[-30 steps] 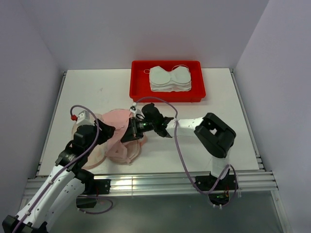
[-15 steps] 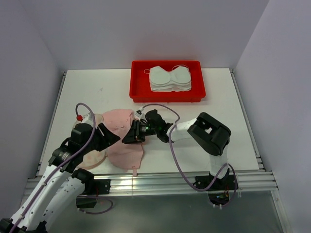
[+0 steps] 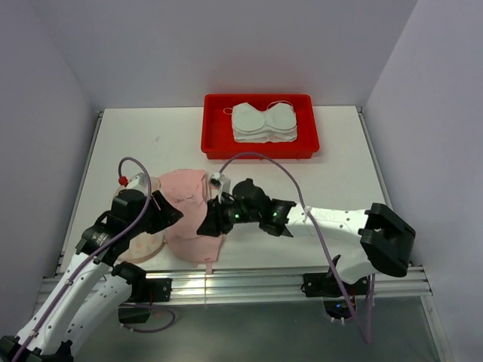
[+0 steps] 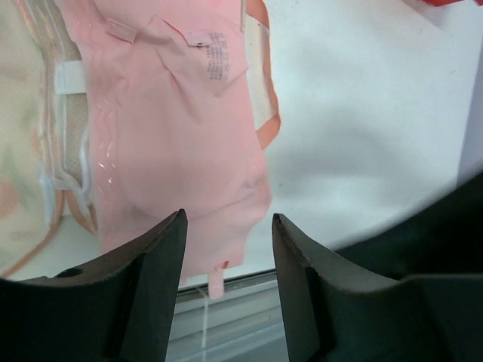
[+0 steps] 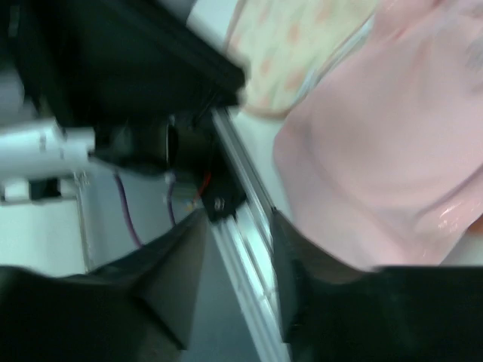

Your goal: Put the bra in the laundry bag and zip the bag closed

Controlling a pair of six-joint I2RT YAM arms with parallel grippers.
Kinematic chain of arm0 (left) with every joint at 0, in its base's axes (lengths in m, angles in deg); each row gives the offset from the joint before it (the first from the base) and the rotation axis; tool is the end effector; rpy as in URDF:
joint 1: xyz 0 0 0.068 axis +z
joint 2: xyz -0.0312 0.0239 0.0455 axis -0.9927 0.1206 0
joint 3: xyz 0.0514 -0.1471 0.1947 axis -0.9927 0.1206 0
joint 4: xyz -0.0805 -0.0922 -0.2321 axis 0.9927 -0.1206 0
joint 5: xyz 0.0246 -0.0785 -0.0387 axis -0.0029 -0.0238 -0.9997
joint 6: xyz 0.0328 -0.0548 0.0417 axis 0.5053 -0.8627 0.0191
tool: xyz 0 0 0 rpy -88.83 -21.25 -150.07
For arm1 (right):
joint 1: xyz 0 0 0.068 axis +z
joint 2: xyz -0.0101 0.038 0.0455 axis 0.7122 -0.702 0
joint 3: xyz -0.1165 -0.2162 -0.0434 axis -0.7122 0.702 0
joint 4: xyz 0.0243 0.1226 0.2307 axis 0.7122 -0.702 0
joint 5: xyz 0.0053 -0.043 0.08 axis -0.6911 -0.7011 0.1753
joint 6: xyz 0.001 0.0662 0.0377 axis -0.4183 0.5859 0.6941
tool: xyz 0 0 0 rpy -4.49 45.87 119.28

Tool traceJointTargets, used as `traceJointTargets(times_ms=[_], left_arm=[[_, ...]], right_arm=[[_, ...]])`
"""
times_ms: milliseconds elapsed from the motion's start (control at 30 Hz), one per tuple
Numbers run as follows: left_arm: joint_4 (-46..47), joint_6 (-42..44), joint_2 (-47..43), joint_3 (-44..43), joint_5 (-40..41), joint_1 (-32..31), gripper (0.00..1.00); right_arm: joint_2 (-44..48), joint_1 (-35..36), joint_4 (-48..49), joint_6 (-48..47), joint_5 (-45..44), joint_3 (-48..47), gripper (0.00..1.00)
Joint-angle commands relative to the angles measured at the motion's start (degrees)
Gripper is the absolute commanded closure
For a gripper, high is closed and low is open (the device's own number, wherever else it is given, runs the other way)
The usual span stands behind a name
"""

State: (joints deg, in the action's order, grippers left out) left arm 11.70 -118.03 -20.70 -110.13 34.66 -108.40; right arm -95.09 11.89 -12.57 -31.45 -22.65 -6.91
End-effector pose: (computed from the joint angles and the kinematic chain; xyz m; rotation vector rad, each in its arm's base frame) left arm 0.1525 -0.0755 0.2344 -0.4469 2.3128 -0.7196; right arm 0.1719 0.3133 0.2076 -0.6280 2.1326 1.4300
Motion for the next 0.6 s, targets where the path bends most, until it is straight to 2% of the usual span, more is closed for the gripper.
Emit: traceJointTargets(times_ms=[0, 67, 100, 167, 233, 267, 367, 433, 567], left_arm=[[2.77, 3.88, 0.85, -1.94, 2.26, -0.08, 0.45], [2.95, 5.37, 1.28, -3.52, 2.35, -0.08, 0.45], [3.12, 5.99, 1.55, -4.05, 4.44, -0.08, 0.44], [3.74, 7.57, 2.69, -5.63, 5.33, -0.08, 0.44], [4.53, 8.71, 3.22, -6.86, 6.30, -0.08, 0.44], [6.19, 9.68, 2.96, -7.13, 7.09, -0.08, 0.44], [7.86, 11.00, 2.00, -9.14, 11.38, -0.08, 0.44], [9.10, 11.96, 1.03, -10.29, 13.50, -0.08, 0.44], [12.17, 12.76, -1.61, -10.91, 18.16, -0.08, 0.43]], right_arm=[[2.39, 5.61, -15.54, -16.36, -5.55, 3.42, 0.64], [3.01, 12.11, -18.90, -22.16, -10.45, 3.51, 0.84], [2.49, 13.61, -20.65, -22.97, -11.18, 2.99, 0.87], [0.56, 15.82, -20.59, -24.90, -10.66, 2.55, 0.87], [-0.94, 17.05, -20.58, -26.22, -12.32, 1.23, 0.82], [-2.33, 17.93, -20.58, -27.62, -12.85, 0.70, 0.71], [-6.20, 18.81, -22.51, -28.43, -14.52, -2.54, 0.56], [-7.79, 20.39, -24.09, -28.69, -17.33, -4.66, 0.53], [-11.13, 22.24, -26.38, -29.66, -20.41, -7.56, 0.52]])
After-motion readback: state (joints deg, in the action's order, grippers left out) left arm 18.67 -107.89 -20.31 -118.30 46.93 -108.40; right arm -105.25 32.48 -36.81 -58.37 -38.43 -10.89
